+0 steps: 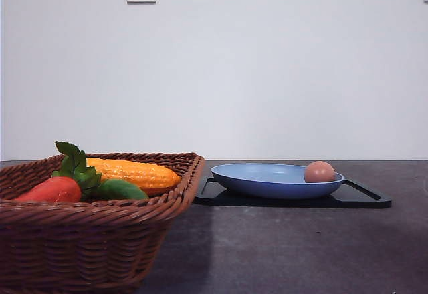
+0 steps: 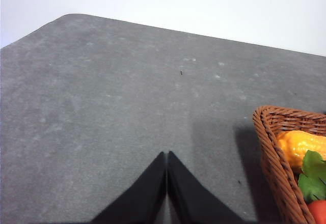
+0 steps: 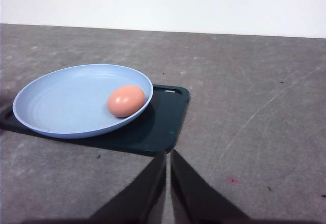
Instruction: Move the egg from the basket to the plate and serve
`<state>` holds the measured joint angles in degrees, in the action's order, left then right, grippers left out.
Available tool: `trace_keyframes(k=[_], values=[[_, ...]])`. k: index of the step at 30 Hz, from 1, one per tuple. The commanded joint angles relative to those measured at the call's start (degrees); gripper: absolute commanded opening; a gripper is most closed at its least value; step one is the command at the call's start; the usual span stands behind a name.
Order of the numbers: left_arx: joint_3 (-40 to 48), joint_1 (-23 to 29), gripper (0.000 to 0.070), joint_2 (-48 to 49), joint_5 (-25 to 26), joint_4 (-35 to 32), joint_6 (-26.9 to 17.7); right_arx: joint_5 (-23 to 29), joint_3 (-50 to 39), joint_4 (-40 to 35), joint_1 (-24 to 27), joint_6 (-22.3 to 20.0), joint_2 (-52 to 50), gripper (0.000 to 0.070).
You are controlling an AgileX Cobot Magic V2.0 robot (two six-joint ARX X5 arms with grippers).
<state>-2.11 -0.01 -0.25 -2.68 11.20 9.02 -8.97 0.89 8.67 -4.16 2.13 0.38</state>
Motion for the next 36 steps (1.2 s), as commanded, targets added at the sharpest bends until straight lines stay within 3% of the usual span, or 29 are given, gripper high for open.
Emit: trace_keyframes(k=[1, 36], values=[[1.2, 0.1, 0.0, 0.1, 0.1, 0.8, 0.3, 0.0, -0.3, -0.6, -0.1, 0.9, -0.2, 0.0], [1.2, 0.1, 0.0, 0.1, 0.1, 0.8, 0.3, 0.0, -0.3, -0.6, -0.1, 0.9, -0.2, 0.0]])
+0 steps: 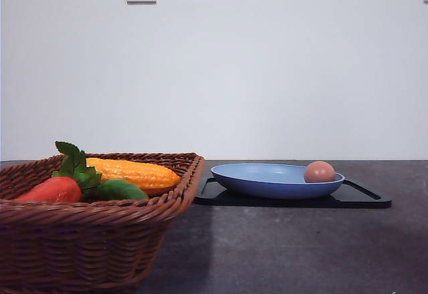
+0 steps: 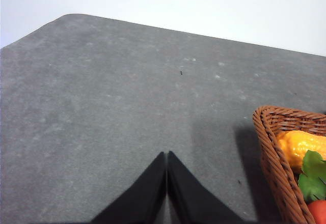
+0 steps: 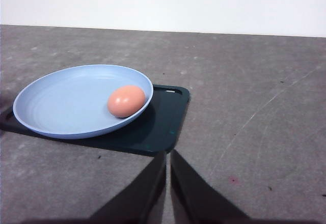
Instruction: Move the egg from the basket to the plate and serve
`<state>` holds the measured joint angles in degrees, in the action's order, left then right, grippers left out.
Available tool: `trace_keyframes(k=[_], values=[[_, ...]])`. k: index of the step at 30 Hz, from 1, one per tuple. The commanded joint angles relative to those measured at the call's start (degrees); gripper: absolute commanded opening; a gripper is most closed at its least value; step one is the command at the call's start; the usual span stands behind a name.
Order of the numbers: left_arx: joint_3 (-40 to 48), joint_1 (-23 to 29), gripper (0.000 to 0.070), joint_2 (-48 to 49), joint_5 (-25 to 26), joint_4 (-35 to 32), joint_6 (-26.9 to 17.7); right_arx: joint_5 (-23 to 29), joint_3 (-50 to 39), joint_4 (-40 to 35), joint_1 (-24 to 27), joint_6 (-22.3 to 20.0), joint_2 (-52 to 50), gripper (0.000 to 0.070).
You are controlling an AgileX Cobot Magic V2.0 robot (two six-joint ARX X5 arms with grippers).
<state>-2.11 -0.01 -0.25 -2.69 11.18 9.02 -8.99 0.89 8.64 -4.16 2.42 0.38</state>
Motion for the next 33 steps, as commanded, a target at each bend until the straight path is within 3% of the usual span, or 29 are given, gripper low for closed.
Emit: trace_keyframes(k=[1, 33], values=[[1.2, 0.1, 0.0, 0.1, 0.1, 0.8, 0.3, 0.0, -0.3, -0.6, -0.1, 0.6, -0.2, 0.0], [1.2, 0.1, 0.0, 0.1, 0.1, 0.8, 0.3, 0.0, -0.3, -0.6, -0.1, 0.6, -0.2, 0.0]])
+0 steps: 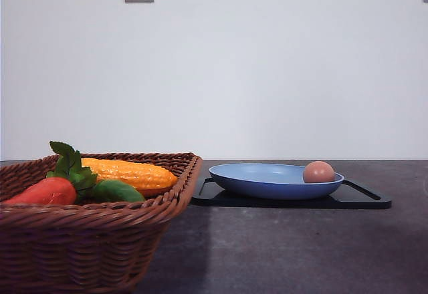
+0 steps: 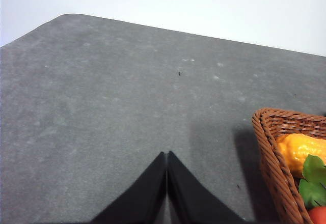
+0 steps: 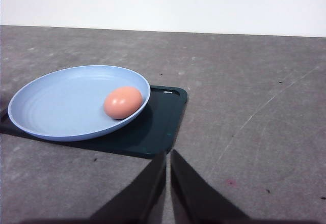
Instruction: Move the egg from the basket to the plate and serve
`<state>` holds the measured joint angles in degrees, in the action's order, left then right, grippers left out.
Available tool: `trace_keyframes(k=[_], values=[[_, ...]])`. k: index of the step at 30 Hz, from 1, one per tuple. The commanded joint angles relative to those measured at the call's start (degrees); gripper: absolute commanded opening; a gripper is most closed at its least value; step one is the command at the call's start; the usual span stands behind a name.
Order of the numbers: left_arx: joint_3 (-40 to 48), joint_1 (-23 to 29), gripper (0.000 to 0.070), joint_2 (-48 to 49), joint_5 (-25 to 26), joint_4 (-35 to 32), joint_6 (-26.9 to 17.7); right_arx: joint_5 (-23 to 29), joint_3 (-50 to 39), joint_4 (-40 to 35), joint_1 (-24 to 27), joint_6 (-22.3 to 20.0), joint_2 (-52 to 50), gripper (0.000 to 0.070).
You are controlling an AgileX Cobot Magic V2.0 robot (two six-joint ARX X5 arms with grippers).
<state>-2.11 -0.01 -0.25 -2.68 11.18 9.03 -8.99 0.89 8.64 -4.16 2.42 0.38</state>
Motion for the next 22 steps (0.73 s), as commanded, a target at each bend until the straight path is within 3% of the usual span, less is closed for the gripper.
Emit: trace_keyframes(k=[1, 22], values=[[1.2, 0.1, 0.0, 0.1, 0.1, 0.8, 0.3, 0.0, -0.3, -0.6, -0.1, 0.6, -0.2, 0.0], [1.2, 0.1, 0.0, 0.1, 0.1, 0.8, 0.3, 0.0, -0.3, -0.6, -0.1, 0.6, -0.2, 0.0]])
